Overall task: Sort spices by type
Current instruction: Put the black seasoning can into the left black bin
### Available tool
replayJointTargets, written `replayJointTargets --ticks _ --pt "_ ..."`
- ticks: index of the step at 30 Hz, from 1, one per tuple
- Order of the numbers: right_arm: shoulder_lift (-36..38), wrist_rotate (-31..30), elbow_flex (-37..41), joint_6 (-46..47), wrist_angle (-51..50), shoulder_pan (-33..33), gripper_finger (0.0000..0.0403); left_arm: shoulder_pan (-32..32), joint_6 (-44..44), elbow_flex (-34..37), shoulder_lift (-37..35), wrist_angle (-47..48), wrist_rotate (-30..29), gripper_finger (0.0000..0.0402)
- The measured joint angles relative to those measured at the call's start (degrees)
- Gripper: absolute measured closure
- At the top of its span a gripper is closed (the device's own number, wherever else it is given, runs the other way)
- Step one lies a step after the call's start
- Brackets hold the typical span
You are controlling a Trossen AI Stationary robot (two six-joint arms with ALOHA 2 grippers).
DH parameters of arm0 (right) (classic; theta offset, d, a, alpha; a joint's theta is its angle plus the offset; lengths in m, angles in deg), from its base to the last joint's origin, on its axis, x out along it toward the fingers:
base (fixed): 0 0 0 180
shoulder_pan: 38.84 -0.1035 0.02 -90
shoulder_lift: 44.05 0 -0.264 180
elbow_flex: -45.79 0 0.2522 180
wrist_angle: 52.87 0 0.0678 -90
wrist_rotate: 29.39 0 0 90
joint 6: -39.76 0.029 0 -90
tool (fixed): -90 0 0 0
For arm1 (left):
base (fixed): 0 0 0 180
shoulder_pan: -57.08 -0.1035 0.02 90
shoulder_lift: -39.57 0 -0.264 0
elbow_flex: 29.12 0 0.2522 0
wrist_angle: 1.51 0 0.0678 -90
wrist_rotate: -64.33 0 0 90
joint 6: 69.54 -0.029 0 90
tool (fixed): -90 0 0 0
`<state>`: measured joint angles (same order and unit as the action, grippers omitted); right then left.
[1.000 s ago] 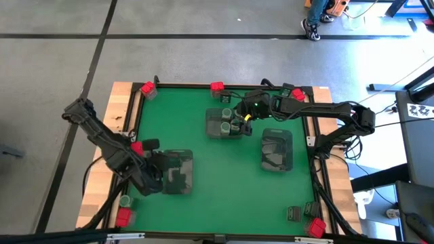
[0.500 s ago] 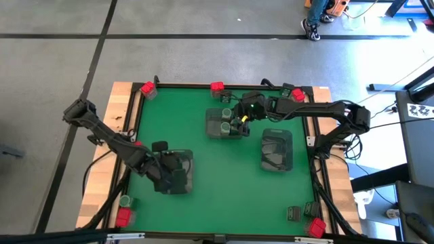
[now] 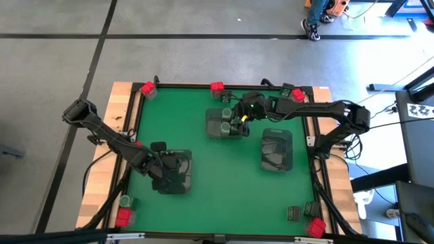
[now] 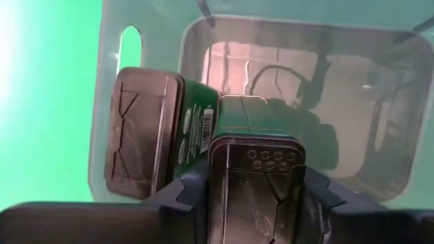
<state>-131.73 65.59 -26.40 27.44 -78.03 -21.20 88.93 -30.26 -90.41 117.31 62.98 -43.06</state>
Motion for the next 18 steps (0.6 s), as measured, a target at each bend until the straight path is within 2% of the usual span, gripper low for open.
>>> replayJointTargets --ticks 9,18 --pt "0.00 0.01 0.00 0.00 -0.20 -0.01 0.0052 -0.93 2.83 2.19 0.00 -0.72 0.41 0.0232" --pt "0.00 -0.01 0.00 0.00 -0.25 0.01 0.0052 -1.26 0.45 2.16 -0.31 -3.52 1.60 0.0180"
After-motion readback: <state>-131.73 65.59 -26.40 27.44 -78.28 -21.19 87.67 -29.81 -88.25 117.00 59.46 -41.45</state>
